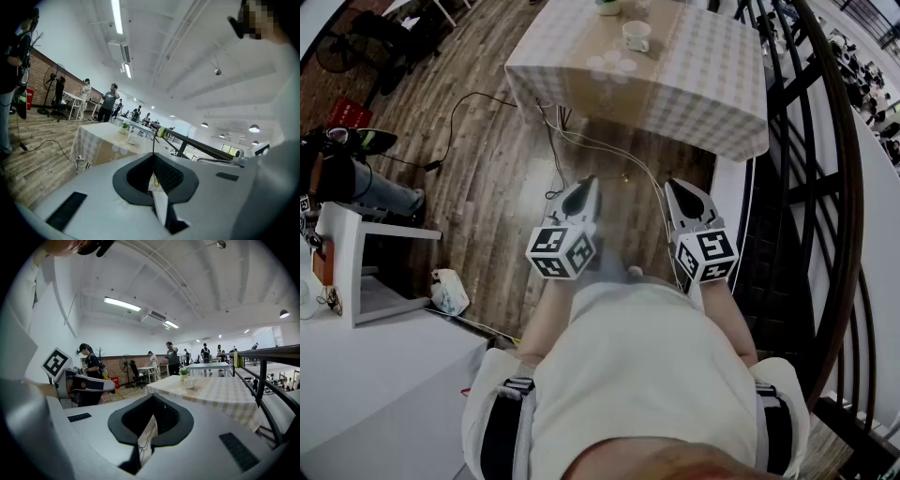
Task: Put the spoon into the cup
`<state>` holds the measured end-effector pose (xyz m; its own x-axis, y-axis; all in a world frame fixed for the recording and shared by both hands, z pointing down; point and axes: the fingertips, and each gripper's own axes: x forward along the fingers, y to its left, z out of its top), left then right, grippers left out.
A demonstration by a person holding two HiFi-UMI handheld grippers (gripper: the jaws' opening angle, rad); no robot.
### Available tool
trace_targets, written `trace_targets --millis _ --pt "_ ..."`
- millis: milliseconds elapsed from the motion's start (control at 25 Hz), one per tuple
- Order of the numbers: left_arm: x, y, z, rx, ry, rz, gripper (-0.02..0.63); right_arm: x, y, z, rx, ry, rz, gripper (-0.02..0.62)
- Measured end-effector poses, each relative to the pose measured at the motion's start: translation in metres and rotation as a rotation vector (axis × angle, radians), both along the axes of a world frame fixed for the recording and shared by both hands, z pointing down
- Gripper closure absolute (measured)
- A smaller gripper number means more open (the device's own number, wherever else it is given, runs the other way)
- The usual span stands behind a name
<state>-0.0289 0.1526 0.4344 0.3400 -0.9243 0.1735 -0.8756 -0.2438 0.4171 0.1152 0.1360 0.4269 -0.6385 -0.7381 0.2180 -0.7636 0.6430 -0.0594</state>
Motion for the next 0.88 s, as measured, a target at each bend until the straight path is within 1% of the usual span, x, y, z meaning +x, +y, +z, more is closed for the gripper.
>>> trace_targets --millis 160,320,480,760,880 --pt "-0.003 0.011 -0.003 0.002 -0.02 0.02 0.601 0.002 0.009 -0.006 0.015 -0.013 0.019 0.594" --pt "-0.004 0.015 -0.007 0.012 -0.001 0.012 0.601 0.005 0.011 -0.011 0.025 -0.018 0.024 0.595" --pt "-0.003 0.015 -0.011 0.027 0.002 -0.001 0.601 0.003 0.014 -0.014 0.039 -0.014 0.004 0.595" --pt "0.006 0.018 -0.007 0.019 -0.013 0.002 0.601 0.01 0.021 -0.003 0.016 -0.006 -0.016 0.595" --pt "0.007 0.018 -0.004 0.013 -0.014 -0.003 0.601 0.01 0.022 -0.001 0.008 -0.025 -0.034 0.595"
